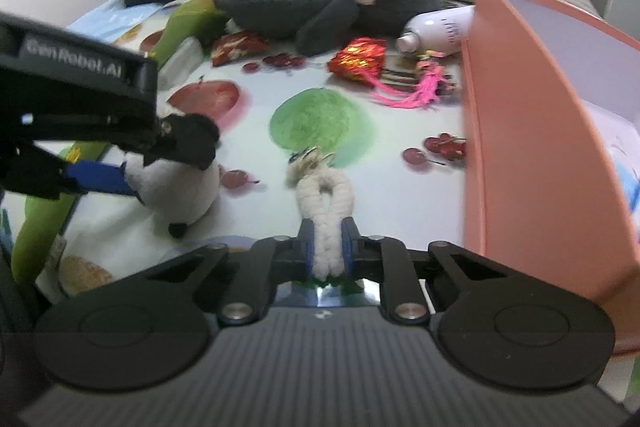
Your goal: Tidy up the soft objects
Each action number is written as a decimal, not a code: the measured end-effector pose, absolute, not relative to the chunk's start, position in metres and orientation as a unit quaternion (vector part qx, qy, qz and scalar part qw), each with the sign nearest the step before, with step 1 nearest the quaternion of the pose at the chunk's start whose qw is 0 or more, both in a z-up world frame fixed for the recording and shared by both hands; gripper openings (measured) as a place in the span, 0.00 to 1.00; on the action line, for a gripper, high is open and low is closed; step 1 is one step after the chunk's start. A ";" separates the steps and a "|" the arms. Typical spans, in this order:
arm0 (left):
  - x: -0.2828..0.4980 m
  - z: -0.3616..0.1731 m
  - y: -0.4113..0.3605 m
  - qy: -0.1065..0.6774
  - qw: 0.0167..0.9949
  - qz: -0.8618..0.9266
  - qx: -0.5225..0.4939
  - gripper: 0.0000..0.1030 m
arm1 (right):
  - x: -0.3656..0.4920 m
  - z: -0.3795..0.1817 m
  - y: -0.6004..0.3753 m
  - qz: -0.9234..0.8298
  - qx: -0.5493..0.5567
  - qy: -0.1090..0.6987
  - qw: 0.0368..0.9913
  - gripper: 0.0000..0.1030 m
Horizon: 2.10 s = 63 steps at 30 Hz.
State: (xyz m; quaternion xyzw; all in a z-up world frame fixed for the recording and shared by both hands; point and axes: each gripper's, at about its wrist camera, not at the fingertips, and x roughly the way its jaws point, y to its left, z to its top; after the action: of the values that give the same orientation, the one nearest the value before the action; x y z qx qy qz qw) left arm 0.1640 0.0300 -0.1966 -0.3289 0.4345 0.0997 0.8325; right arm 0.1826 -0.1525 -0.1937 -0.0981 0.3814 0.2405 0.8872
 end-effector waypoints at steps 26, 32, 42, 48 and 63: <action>0.173 -0.154 0.014 0.434 0.873 0.031 -0.220 0.49 | 0.179 -0.137 -0.177 0.240 -0.033 0.368 0.898 0.14; 0.184 -0.123 0.008 0.426 0.881 0.017 -0.205 0.48 | 0.186 -0.109 -0.186 0.242 -0.021 0.356 0.902 0.14; 0.216 -0.054 -0.017 0.401 0.898 -0.027 -0.181 0.48 | 0.207 -0.044 -0.207 0.236 0.003 0.312 0.920 0.14; 0.245 -0.015 -0.046 0.381 0.908 -0.064 -0.164 0.48 | 0.221 -0.004 -0.235 0.216 0.014 0.276 0.937 0.14; 0.332 -0.037 -0.158 0.426 0.884 -0.158 -0.109 0.48 | 0.270 -0.019 -0.331 0.107 0.041 0.302 0.946 0.15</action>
State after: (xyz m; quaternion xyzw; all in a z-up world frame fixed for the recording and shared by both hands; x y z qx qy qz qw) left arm 0.3316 -0.1581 -0.0371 -0.1093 0.4264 -0.1578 0.8839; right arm 0.2701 -0.3307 -0.0186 0.0410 0.3023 0.1068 0.9463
